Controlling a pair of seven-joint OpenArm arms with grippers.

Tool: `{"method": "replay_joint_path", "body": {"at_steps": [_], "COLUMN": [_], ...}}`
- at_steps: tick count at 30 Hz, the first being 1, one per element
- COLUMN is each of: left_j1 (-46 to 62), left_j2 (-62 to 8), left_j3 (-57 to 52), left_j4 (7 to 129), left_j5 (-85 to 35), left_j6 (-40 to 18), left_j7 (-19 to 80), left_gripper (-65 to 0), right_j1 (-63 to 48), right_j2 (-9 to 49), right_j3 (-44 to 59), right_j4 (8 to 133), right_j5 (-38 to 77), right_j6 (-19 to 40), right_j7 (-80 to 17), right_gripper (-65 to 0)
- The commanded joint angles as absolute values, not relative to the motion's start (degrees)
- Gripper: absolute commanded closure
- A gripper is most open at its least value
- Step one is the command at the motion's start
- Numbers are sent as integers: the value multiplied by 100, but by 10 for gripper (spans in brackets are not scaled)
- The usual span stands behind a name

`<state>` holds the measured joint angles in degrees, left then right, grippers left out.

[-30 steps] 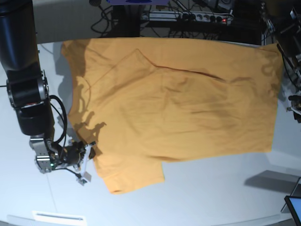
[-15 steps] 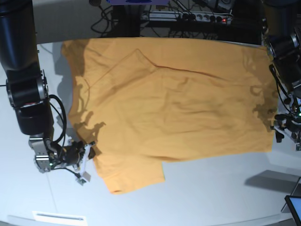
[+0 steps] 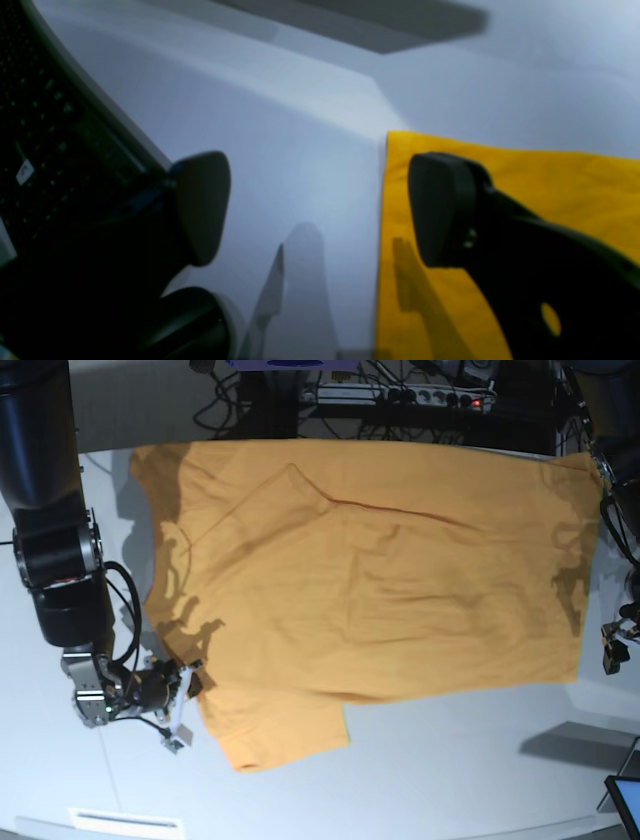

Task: Fold the T-shirt properly
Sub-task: 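Move the left gripper along the opposite shirt side and grasp its edge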

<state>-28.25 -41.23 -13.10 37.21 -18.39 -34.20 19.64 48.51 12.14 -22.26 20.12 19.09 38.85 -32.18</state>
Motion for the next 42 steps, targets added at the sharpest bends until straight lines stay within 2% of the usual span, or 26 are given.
{"method": "replay_joint_path", "body": {"at_steps": [1, 8, 12, 16, 24, 28, 38, 42], "left_j1": [-2967, -3327, -3363, -3363, -3064, -3029, -2571, -2510], "left_j2": [-4251, -4101, -4092, -4092, -4057, -3978, -3996, -3934], "left_j3": [-1349, -1349, -1349, -1305, -1279, -1200, -1262, -1262], "left_j4": [3732, 2897, 2853, 2879, 2818, 2905, 4101, 4092], "left_j5": [-1947, -1956, -1947, -1912, -1903, -1903, -1903, -1912], "left_j6": [-3521, -3811, -3776, -3433, -3433, -3433, -3424, -3424], "left_j7": [1824, 1789, 1789, 1613, 1596, 1578, 1569, 971], "left_gripper": [-544, -544, -544, -544, -544, -544, -544, -544], "right_j1": [5051, 5051, 4998, 4971, 4971, 4971, 4971, 4971], "right_j2": [1244, 1262, 1262, 1262, 1262, 1262, 1262, 1244], "right_j3": [-2229, -2237, -2237, -2237, -2237, -2237, -2237, -2237], "right_j4": [2088, 2088, 2088, 2088, 2088, 2088, 2088, 2088], "right_j5": [1903, 1903, 1903, 1903, 1903, 1903, 1903, 1903], "right_j6": [3899, 3899, 3899, 3899, 3899, 3899, 3899, 3899], "right_j7": [-3204, -3204, -3204, -3204, -3204, -3204, -3213, -3213], "right_gripper": [-3, -3, -3, -3, -3, -3, -3, -3]}}
